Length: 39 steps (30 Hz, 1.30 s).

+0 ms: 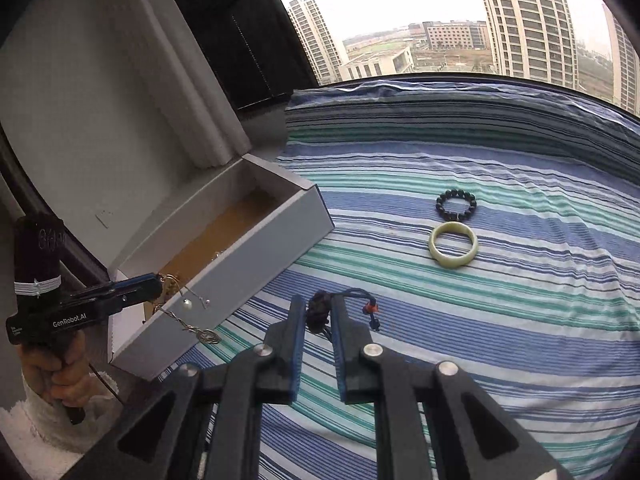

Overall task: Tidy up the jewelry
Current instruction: 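Carry the chain and green pendant into the white box and open both tools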

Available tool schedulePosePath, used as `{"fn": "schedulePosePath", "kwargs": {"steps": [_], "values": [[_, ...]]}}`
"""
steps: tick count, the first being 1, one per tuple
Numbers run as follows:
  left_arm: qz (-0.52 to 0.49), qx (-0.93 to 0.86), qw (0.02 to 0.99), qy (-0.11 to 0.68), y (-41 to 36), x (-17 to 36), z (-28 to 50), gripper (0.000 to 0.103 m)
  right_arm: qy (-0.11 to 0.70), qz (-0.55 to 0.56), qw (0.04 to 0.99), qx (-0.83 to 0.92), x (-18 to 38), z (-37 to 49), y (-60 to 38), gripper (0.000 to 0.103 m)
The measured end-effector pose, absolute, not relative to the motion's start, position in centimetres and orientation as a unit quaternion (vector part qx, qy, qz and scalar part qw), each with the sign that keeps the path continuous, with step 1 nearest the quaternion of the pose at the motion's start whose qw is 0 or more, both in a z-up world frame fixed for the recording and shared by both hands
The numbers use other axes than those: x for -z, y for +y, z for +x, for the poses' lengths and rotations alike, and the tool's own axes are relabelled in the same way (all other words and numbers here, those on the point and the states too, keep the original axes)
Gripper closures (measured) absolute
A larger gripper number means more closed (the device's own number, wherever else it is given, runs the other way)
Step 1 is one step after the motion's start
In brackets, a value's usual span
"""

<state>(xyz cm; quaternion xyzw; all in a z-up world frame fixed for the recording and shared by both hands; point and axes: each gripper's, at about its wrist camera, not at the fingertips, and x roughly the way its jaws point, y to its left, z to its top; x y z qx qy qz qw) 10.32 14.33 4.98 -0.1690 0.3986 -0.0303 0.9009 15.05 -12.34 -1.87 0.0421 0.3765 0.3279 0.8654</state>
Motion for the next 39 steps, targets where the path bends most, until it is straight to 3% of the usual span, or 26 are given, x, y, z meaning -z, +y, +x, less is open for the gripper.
{"fn": "schedulePosePath", "kwargs": {"steps": [8, 15, 26, 27, 28, 29, 30, 32, 33, 37, 39], "values": [[-0.168, -0.073, 0.911, 0.37, 23.1, -7.6, 9.8, 0.072, 0.339, -0.009, 0.853, -0.397, -1.9, 16.7, -2.2, 0.09], [-0.185, -0.135, 0.889, 0.396, 30.3, -2.7, 12.5, 0.072, 0.356, -0.044, 0.817, -0.451, -1.0, 19.2, 8.5, 0.09], [-0.192, -0.187, 0.852, 0.45, 35.8, 5.2, 16.1, 0.07, 0.409, -0.134, 0.802, -0.414, 5.1, 26.5, 20.9, 0.087], [-0.187, -0.196, 0.848, 0.455, 35.8, 5.6, 16.2, 0.067, 0.413, -0.138, 0.802, -0.408, 5.6, 27.1, 21.2, 0.087], [-0.182, -0.203, 0.846, 0.458, 35.9, 5.9, 16.3, 0.063, 0.418, -0.135, 0.803, -0.402, 6.0, 27.5, 21.2, 0.079], [-0.178, -0.208, 0.845, 0.459, 35.7, 6.0, 16.2, 0.051, 0.422, -0.128, 0.805, -0.396, 6.2, 27.8, 21.0, 0.065], [-0.175, -0.211, 0.847, 0.456, 35.6, 6.0, 16.0, 0.038, 0.424, -0.116, 0.808, -0.393, 6.3, 28.1, 20.5, 0.062], [-0.168, -0.218, 0.852, 0.445, 35.1, 5.5, 15.2, 0.026, 0.424, -0.102, 0.811, -0.39, 6.1, 28.1, 19.4, 0.062], [-0.161, -0.22, 0.856, 0.44, 34.6, 5.2, 14.8, 0.023, 0.421, -0.098, 0.814, -0.387, 6.0, 27.8, 18.6, 0.061], [-0.129, -0.218, 0.872, 0.419, 31.8, 3.2, 13.3, 0.017, 0.397, -0.093, 0.836, -0.366, 4.9, 26.5, 15.4, 0.04], [-0.113, -0.215, 0.881, 0.407, 29.7, 2.3, 12.5, 0.011, 0.389, -0.093, 0.845, -0.355, 4.5, 25.4, 13.6, 0.036]]}}
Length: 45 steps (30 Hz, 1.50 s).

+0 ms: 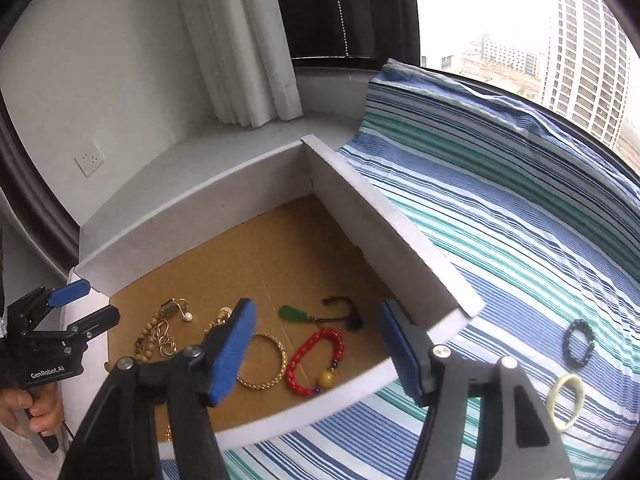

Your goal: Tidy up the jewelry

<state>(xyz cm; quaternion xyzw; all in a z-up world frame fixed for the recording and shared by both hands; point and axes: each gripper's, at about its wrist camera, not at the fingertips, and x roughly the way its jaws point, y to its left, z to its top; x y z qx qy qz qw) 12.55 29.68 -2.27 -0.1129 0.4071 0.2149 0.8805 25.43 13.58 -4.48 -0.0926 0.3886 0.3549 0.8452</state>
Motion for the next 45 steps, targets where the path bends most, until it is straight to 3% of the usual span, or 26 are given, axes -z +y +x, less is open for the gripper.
{"fn": "schedulePosePath", "kwargs": {"steps": [10, 21, 24, 27, 35, 45], "values": [[-0.065, -0.165, 0.911, 0.373, 19.6, 0.1, 11.3, 0.007, 0.357, -0.118, 0.875, -0.304, 3.9, 17.7, 3.7, 0.036], [-0.052, -0.135, 0.921, 0.362, 13.8, -0.6, 10.0, 0.006, 0.356, -0.109, 0.899, -0.23, 4.7, 12.6, -5.9, 0.036], [-0.059, -0.114, 0.92, 0.369, 12.2, 0.4, 9.4, 0.005, 0.352, -0.104, 0.906, -0.211, 5.2, 11.3, -8.3, 0.035], [-0.062, -0.084, 0.915, 0.39, 10.3, 2.6, 9.3, 0.005, 0.36, -0.092, 0.91, -0.182, 6.5, 9.8, -11.3, 0.027], [-0.035, -0.015, 0.886, 0.462, 3.8, 9.2, 10.8, 0.005, 0.42, -0.043, 0.899, -0.113, 12.9, 8.7, -17.8, 0.027], [-0.041, 0.09, 0.87, 0.483, -1.2, 9.4, 18.2, 0.005, 0.461, 0.009, 0.883, -0.086, 17.5, 8.4, -22.2, 0.027]]}}
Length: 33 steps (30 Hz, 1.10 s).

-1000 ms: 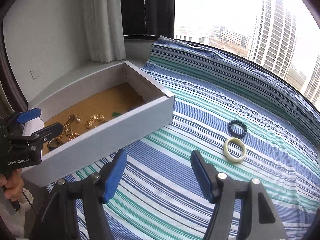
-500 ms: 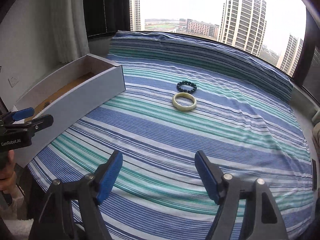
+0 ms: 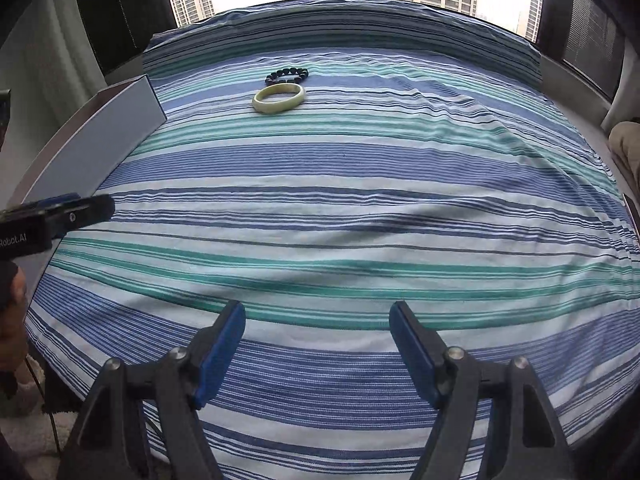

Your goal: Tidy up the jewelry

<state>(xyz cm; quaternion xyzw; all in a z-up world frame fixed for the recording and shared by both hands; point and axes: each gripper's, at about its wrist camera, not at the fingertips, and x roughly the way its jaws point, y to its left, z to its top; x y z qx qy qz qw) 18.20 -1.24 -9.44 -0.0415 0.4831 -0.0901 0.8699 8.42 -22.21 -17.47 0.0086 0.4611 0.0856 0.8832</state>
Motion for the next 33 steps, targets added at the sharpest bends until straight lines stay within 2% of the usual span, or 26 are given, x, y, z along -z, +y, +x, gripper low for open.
{"fn": "schedulePosePath", "kwargs": {"steps": [9, 15, 20, 27, 28, 30, 33], "values": [[-0.043, 0.126, 0.857, 0.498, -6.2, 10.2, 33.1, 0.005, 0.464, 0.042, 0.88, -0.095, 18.2, 9.3, -24.0, 0.027], [-0.05, 0.102, 0.834, 0.54, -7.5, 13.4, 40.5, 0.006, 0.463, 0.055, 0.879, -0.096, 18.1, 9.4, -25.9, 0.027], [-0.045, 0.08, 0.821, 0.563, -8.0, 15.8, 42.0, 0.005, 0.463, 0.068, 0.879, -0.092, 18.2, 9.8, -27.4, 0.027], [0.041, 0.066, 0.835, 0.545, -10.0, 16.5, 41.4, 0.005, 0.467, 0.081, 0.876, -0.089, 18.6, 10.3, -28.1, 0.027], [0.04, 0.071, 0.837, 0.54, -10.1, 16.4, 41.1, 0.007, 0.467, 0.082, 0.876, -0.09, 18.6, 10.3, -28.1, 0.027], [0.042, 0.072, 0.843, 0.531, -9.9, 15.9, 40.8, 0.021, 0.466, 0.084, 0.876, -0.089, 18.6, 10.2, -28.2, 0.027], [0.039, 0.07, 0.84, 0.536, -9.4, 15.9, 40.4, 0.021, 0.467, 0.088, 0.876, -0.087, 18.9, 10.1, -28.5, 0.027]]}}
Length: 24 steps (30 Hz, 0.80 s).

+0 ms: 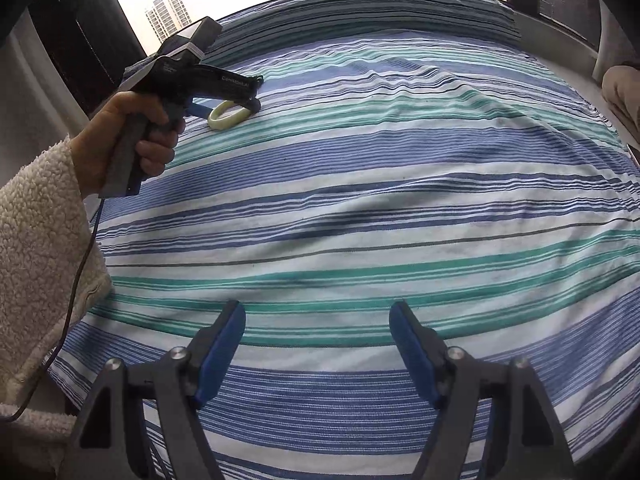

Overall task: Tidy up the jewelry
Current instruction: 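Grasp the pale jade bangle with the left tool and lift it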

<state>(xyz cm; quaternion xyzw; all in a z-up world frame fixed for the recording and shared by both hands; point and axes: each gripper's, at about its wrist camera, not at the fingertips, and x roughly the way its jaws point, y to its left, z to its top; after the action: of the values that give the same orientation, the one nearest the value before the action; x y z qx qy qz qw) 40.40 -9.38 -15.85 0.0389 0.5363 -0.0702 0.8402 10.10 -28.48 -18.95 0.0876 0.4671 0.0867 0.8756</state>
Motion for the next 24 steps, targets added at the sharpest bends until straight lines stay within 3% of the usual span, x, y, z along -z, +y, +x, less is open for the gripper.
{"fn": "schedulePosePath", "kwargs": {"steps": [7, 16, 24], "values": [[0.014, 0.054, 0.842, 0.536, -6.3, 14.7, 36.4, 0.022, 0.463, 0.092, 0.878, -0.084, 19.1, 9.7, -28.9, 0.027], [0.003, 0.034, 0.855, 0.517, 0.7, 12.6, 25.7, 0.022, 0.475, 0.095, 0.865, -0.128, 18.2, 11.3, -27.9, 0.027], [-0.014, 0.001, 0.856, 0.517, 5.1, 13.8, 20.2, 0.021, 0.454, 0.102, 0.859, -0.214, 11.3, 23.7, -25.3, 0.027]]}}
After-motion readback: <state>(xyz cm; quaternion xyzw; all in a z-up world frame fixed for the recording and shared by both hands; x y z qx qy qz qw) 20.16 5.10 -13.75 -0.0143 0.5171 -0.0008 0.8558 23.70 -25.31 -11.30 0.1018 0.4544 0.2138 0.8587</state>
